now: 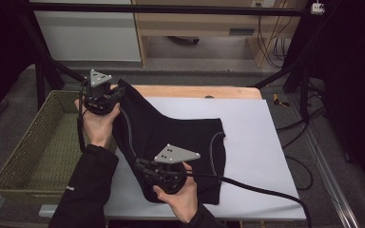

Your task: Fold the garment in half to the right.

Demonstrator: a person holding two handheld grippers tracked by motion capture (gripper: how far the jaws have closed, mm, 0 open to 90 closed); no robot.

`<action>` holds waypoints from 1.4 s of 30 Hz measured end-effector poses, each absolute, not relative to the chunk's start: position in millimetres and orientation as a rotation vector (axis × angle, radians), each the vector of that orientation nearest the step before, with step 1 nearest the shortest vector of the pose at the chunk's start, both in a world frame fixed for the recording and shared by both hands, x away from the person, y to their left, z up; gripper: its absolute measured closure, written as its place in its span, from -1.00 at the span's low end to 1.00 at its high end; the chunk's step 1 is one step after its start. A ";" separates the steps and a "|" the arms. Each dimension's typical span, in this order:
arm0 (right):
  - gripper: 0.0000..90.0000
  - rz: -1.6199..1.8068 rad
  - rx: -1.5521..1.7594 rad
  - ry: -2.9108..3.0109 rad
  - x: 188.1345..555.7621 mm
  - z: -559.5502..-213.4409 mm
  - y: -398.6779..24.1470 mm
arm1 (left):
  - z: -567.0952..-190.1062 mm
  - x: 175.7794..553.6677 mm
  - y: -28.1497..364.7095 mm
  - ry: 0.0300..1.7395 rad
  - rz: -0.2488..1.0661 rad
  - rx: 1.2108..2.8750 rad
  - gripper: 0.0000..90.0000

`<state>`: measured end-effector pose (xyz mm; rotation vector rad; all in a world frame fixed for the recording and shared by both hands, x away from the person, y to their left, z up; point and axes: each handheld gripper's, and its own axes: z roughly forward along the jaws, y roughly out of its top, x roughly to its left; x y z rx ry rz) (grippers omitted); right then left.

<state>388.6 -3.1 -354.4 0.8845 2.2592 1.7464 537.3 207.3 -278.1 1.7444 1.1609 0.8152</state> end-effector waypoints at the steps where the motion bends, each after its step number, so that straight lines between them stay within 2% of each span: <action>1: 0.82 1.747 0.895 2.253 388.5 -355.8 -4.9 | -279.6 538.6 204.7 1.159 0.813 1.750 0.88; 42: 0.81 1.610 1.123 2.126 378.3 -399.7 -78.0 | -330.3 569.5 104.1 1.095 0.710 1.823 0.88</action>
